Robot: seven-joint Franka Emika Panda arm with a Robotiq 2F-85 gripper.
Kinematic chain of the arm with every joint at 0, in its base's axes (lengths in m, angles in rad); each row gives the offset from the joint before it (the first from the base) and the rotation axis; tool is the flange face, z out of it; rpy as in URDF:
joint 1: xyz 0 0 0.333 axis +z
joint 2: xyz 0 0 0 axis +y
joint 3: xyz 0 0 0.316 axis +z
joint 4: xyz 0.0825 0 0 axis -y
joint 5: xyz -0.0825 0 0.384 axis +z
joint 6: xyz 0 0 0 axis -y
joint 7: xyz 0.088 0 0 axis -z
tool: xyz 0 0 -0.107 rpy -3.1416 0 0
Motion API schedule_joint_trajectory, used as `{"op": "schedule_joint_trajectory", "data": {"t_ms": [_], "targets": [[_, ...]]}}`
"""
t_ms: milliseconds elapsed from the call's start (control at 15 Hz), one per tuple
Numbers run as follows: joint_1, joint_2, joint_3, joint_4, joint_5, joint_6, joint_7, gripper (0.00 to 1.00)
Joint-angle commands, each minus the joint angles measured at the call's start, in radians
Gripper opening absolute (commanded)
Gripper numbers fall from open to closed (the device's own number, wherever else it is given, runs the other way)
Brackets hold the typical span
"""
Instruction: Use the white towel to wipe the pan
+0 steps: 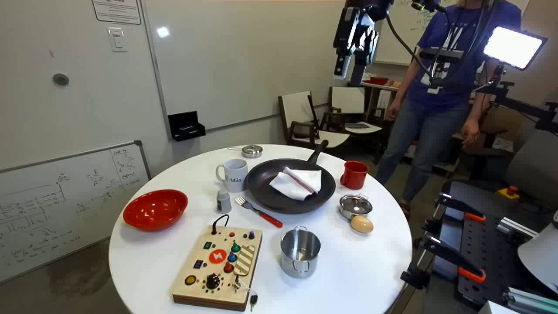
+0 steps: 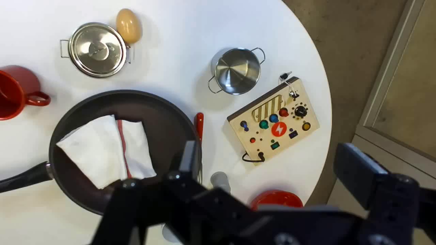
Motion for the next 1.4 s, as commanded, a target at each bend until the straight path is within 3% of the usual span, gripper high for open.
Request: {"op": "schedule_joint_trajectory", "data": {"t_ms": [0, 667, 1333], "targets": [[-0.013, 0.0, 0.012, 0.002, 0.004, -0.003, -0.004, 1.0], [-0.016, 0.006, 0.019, 0.005, -0.012, 0.005, 0.008, 1.0], [-0.092, 0.216, 0.019, 0.191, -0.166, 0.073, 0.049, 1.0]]}}
